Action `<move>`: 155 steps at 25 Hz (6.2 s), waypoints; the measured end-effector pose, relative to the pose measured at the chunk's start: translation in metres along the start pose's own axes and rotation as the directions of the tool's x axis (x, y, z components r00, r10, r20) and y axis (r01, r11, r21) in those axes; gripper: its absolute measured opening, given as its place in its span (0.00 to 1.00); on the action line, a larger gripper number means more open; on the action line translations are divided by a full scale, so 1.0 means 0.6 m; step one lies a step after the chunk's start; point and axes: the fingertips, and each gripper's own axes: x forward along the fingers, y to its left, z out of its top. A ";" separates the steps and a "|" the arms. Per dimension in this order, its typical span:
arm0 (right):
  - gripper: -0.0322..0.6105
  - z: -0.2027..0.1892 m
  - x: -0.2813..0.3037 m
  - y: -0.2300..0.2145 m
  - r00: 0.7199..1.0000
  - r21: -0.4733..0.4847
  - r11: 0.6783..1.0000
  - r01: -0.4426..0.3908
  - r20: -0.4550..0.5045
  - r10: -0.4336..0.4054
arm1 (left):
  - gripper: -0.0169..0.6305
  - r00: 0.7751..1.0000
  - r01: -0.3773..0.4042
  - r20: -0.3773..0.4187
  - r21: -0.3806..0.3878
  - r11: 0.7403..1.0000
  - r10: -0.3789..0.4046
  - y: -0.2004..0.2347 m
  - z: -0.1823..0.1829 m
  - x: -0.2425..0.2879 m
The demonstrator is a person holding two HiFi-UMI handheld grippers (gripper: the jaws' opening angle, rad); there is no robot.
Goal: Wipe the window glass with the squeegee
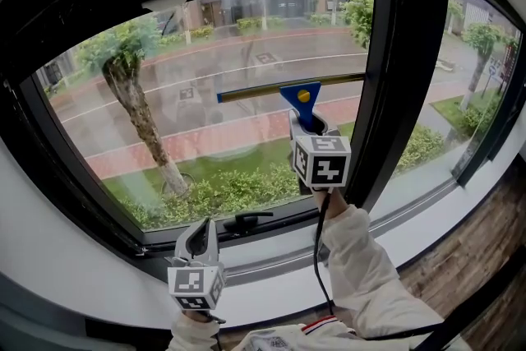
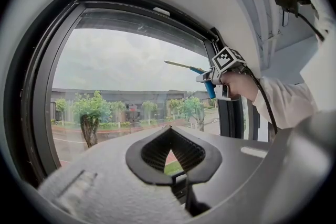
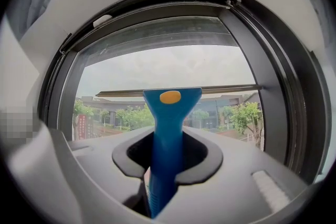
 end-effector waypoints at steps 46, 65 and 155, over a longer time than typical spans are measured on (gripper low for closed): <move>0.21 -0.292 -0.045 0.000 0.974 0.031 1.000 0.007 -0.226 0.001 | 0.03 0.996 0.018 -0.092 0.005 1.000 -0.017 -0.029 -0.059 0.000; 0.21 -0.444 -0.063 0.001 0.949 0.047 0.999 0.011 -0.315 0.004 | 0.03 0.991 0.036 -0.133 0.010 0.999 -0.034 -0.042 -0.072 0.011; 0.21 -0.172 -0.136 0.388 0.990 0.018 0.999 -0.040 -0.132 0.042 | 0.03 1.000 0.004 0.004 0.081 0.997 -0.004 0.247 -0.059 -0.157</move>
